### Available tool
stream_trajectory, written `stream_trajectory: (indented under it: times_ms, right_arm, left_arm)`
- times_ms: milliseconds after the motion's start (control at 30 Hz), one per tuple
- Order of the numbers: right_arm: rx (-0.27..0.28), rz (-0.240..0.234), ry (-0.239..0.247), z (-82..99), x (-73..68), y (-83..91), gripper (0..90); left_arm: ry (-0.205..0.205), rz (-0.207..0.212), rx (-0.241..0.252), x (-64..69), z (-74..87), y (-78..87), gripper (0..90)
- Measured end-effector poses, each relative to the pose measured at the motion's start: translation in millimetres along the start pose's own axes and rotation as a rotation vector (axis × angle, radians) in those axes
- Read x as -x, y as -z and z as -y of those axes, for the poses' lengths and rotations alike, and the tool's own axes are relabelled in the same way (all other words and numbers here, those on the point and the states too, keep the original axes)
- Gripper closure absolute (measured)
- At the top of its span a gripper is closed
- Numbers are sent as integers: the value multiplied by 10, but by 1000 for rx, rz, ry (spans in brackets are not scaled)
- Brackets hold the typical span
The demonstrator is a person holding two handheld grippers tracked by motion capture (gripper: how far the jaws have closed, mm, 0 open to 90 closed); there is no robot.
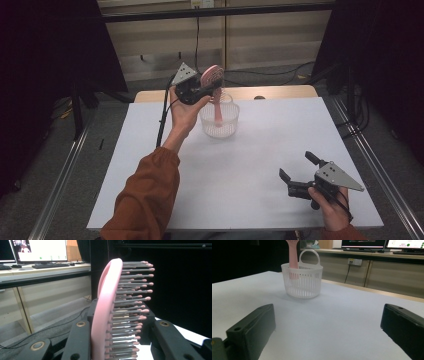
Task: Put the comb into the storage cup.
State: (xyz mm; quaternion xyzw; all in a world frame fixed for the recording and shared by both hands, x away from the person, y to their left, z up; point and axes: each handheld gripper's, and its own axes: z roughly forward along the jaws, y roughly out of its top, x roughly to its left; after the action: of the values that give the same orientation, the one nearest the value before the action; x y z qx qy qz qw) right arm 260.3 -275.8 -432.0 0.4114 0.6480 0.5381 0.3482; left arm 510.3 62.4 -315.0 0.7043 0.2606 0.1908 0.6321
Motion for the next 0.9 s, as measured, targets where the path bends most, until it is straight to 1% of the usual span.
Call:
stream_trajectory:
  times_ms: [167, 200, 267, 367, 533, 633, 667, 700, 733, 833, 867, 900]
  right_arm:
    - [0, -5, 3, 1, -6, -2, 0]
    - [0, -5, 5, 2, -6, -3, 0]
    - [-3, -1, 7, 1, -9, -2, 0]
    - [-1, 0, 6, 3, -9, -6, 0]
    - [-6, -3, 6, 5, -5, -1, 0]
    - [0, -2, 6, 2, -9, 9, 0]
    - [0, -2, 7, 2, -11, 10, 0]
    - [-1, -2, 10, 3, -13, 9, 0]
    - [-1, -4, 10, 4, -14, 7, 0]
    - [-2, -4, 11, 5, -16, 2, 0]
    - [-4, -4, 11, 5, -15, 1, 0]
    - [-5, -5, 10, 6, -14, 0, 0]
  left_arm:
    - [11, -13, -21, -18, 115, -17, 643]
    - [14, -20, -19, -19, 137, -24, 643]
    - [7, -35, -29, -28, 169, -43, 643]
    - [24, -32, -30, -38, 216, -88, 643]
    - [5, -31, -48, -16, 299, -156, 643]
    - [13, -38, -50, -13, 366, -186, 643]
    - [10, -37, -58, -23, 380, -188, 643]
    - [19, -42, -53, -24, 390, -191, 643]
    - [18, -46, -57, -40, 397, -185, 643]
    - [27, -42, -63, -71, 404, -183, 642]
    - [35, -44, -62, -77, 409, -181, 642]
    - [31, -54, -69, -86, 413, -174, 642]
